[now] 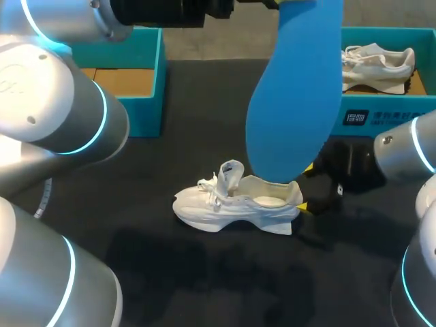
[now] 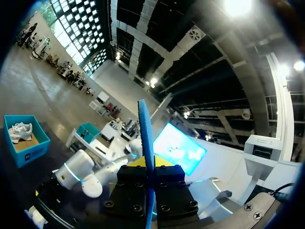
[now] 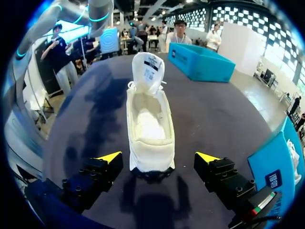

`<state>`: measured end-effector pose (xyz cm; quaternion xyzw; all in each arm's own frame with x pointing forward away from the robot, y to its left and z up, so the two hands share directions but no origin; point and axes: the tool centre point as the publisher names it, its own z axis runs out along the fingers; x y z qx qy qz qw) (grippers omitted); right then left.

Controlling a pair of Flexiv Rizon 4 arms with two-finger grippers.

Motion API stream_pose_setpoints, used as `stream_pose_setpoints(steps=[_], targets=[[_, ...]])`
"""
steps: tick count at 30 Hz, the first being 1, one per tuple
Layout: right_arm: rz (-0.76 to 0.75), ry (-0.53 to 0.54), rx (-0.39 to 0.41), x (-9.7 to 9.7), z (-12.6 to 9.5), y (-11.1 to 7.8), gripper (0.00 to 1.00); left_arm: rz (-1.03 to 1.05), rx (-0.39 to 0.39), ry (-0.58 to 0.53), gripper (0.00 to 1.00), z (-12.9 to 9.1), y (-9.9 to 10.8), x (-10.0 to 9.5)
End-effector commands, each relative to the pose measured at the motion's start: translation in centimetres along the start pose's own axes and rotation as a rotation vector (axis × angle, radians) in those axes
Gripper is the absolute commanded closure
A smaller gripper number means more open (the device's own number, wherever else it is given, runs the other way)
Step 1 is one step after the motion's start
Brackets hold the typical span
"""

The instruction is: Take the shoe out of the shoebox, open the shoe tongue, remove and reinsert the insole, then place the shoe into the shoebox

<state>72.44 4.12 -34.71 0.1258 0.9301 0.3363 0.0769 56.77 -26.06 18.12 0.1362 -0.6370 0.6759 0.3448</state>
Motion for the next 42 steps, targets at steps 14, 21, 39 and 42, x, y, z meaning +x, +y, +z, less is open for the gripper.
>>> stream_pose_setpoints(steps=[14, 21, 39, 42], targets=[[-0.022, -0.034, 0.619, 0.7, 0.5, 3.1, 0.0, -0.001, 0.0, -0.003, 1.0, 0.0, 0.1, 0.0], [-0.028, 0.007, 0.664, 0.9, 1.2, 4.5, 0.0, -0.001, 0.0, -0.003, 1.0, 0.0, 0.1, 0.0], [-0.015, 0.02, 0.701, 1.4, 1.9, 5.6, 0.0, -0.001, 0.0, -0.003, 1.0, 0.0, 0.1, 0.0], [-0.013, 0.022, 0.687, 1.4, 1.9, 5.5, 0.0, -0.001, 0.0, -0.003, 1.0, 0.0, 0.1, 0.0]])
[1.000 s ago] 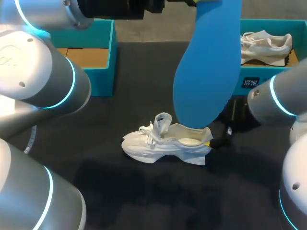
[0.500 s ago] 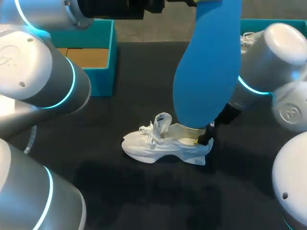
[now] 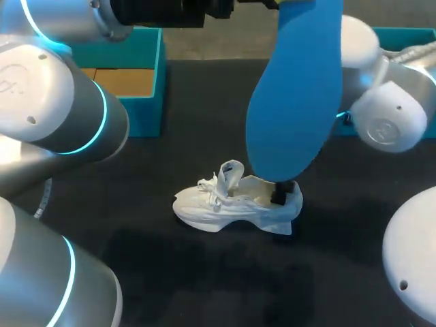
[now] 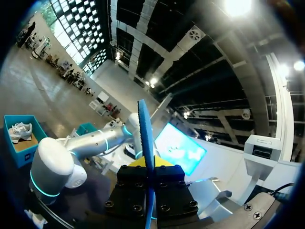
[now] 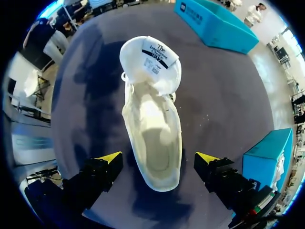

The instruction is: Take the shoe out of the shoebox, open the shoe tongue, remove and reinsert the insole, then place the shoe into the shoebox

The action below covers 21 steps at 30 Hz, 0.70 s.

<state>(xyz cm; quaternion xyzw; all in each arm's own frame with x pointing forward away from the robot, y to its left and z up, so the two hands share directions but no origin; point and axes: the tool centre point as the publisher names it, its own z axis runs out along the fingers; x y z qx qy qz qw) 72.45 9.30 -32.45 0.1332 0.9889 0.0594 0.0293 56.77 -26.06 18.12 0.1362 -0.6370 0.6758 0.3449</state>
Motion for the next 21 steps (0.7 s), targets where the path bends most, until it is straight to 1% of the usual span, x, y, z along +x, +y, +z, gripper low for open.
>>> stream_pose_setpoints(steps=[1, 13, 21], targets=[[0.001, -0.001, 0.11, 0.1, 0.3, 0.5, 0.0, -0.001, 0.0, -0.003, 1.0, 0.0, 0.1, 0.0], [0.009, -0.004, 0.062, 0.0, 0.1, 0.4, 0.0, -0.001, 0.0, -0.003, 1.0, 0.0, 0.1, 0.0], [-0.002, -0.012, 0.044, -1.2, -0.2, 1.2, 0.0, -0.001, 0.0, -0.003, 1.0, 0.0, 0.1, 0.0]])
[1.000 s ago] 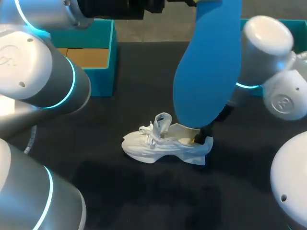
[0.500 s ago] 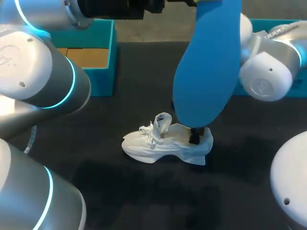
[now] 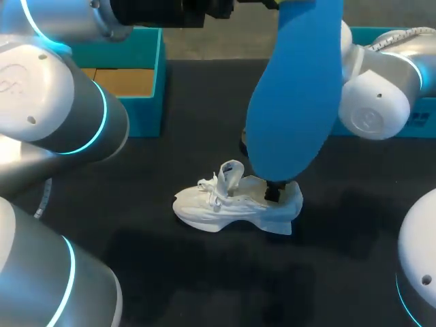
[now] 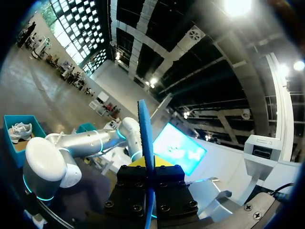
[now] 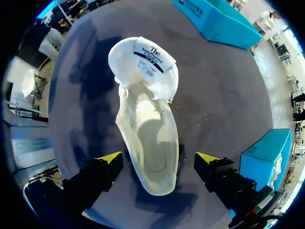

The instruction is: Take the shoe out of the shoebox, open the shoe tongue, remove and reinsert the insole, then place the shoe into the shoebox

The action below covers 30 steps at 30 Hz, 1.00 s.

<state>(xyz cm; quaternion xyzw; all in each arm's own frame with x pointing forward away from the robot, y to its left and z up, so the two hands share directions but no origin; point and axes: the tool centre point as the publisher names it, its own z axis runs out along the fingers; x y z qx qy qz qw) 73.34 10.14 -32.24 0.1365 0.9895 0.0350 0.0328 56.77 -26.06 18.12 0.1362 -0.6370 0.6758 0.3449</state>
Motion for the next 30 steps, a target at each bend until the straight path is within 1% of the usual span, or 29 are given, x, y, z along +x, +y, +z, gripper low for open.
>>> stream_pose_setpoints(steps=[1, 3, 6, 12, 17, 20, 23, 24, 30], targets=[[-0.006, 0.002, -0.004, -0.5, -0.2, 0.1, 0.0, -0.001, 0.0, -0.003, 1.0, 0.0, 0.1, 0.0], [-0.016, -0.002, -0.011, -1.1, -0.4, 0.7, 0.0, -0.001, 0.0, -0.003, 1.0, 0.0, 0.1, 0.0], [-0.026, 0.002, -0.01, -1.7, 0.0, 1.4, 0.0, -0.001, 0.0, -0.003, 1.0, 0.0, 0.1, 0.0], [-0.049, 0.016, -0.032, -2.3, 0.9, 2.6, 0.0, -0.001, 0.0, -0.003, 1.0, 0.0, 0.1, 0.0], [-0.052, 0.025, -0.038, -2.2, 1.5, 3.1, 0.0, -0.001, 0.0, -0.003, 1.0, 0.0, 0.1, 0.0], [-0.058, 0.028, -0.034, -2.1, 2.4, 3.8, 0.0, -0.001, 0.0, -0.003, 1.0, 0.0, 0.1, 0.0], [-0.058, 0.027, -0.03, -2.2, 2.7, 3.9, 0.0, -0.001, 0.0, -0.003, 1.0, 0.0, 0.1, 0.0], [-0.06, 0.03, -0.032, -2.3, 3.2, 4.3, 0.0, -0.001, 0.0, -0.003, 1.0, 0.0, 0.1, 0.0], [-0.065, 0.043, -0.035, -2.2, 4.4, 4.8, 0.0, -0.001, 0.0, -0.003, 1.0, 0.0, 0.1, 0.0]])
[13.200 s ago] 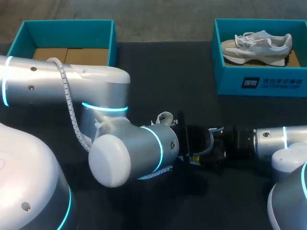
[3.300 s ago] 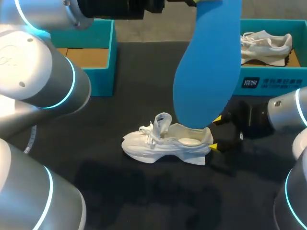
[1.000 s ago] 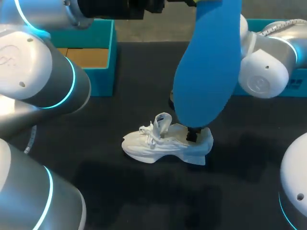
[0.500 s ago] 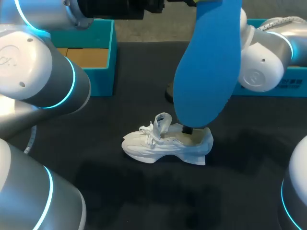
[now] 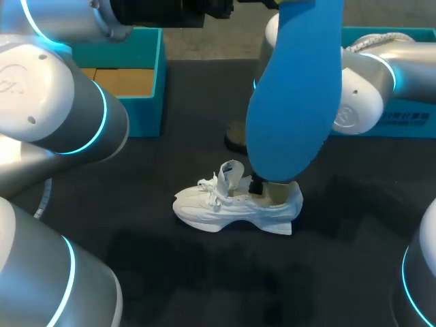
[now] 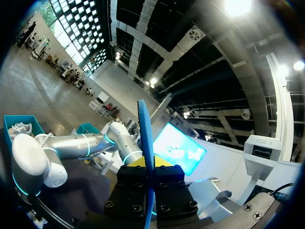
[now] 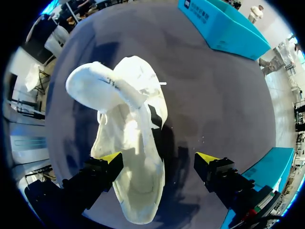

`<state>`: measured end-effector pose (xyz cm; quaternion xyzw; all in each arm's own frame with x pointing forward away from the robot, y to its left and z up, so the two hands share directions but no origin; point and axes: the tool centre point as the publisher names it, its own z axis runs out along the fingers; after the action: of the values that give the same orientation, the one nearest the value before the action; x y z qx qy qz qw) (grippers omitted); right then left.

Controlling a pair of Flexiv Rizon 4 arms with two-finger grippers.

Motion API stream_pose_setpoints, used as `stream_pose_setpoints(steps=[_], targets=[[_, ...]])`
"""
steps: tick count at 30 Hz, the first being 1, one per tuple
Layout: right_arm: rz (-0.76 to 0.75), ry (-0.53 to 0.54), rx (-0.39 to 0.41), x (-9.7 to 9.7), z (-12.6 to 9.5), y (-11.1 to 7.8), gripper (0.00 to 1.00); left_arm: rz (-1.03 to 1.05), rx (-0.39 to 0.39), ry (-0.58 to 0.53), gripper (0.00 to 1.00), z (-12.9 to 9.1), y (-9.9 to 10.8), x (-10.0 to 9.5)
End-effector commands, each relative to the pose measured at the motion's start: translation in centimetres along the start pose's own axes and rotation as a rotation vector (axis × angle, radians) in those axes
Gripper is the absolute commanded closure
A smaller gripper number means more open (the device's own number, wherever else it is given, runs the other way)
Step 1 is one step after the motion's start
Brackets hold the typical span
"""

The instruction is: Take the shoe out of the shoebox, open the shoe tongue, remove and reinsert the insole, then place the shoe into the shoebox

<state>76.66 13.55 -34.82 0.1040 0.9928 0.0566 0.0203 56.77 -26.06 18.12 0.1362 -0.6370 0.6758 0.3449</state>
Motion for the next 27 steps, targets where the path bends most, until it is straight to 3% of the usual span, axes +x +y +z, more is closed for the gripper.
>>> stream_pose_setpoints(steps=[1, 17, 21, 22, 24, 25, 26, 27], targets=[[-0.002, 0.011, 0.005, -0.2, 1.6, 0.8, 0.0, -0.001, 0.0, -0.003, 1.0, 0.0, 0.1, 0.0], [0.046, 0.021, 0.004, -0.6, 4.5, 0.0, 0.04, -0.001, 0.0, -0.003, 1.0, 0.0, 0.1, 0.0], [0.063, 0.022, 0.017, -0.6, 4.9, -0.3, 0.52, -0.001, 0.0, -0.003, 1.0, 0.0, 0.1, 0.0], [0.065, 0.023, 0.02, -0.6, 5.0, -0.4, 0.59, -0.001, 0.0, -0.003, 1.0, 0.0, 0.1, 0.0], [0.066, 0.023, 0.02, -0.6, 5.0, -0.4, 0.59, -0.001, 0.0, -0.003, 1.0, 0.0, 0.1, 0.0], [0.073, 0.026, 0.022, -0.6, 5.2, -0.6, 0.75, -0.001, 0.0, -0.003, 1.0, 0.0, 0.1, 0.0], [0.076, 0.027, 0.023, -0.6, 5.2, -0.7, 0.79, -0.001, 0.0, -0.003, 1.0, 0.0, 0.1, 0.0], [0.077, 0.028, 0.024, -0.5, 5.3, -0.7, 0.89, -0.001, 0.0, -0.003, 1.0, 0.0, 0.1, 0.0]])
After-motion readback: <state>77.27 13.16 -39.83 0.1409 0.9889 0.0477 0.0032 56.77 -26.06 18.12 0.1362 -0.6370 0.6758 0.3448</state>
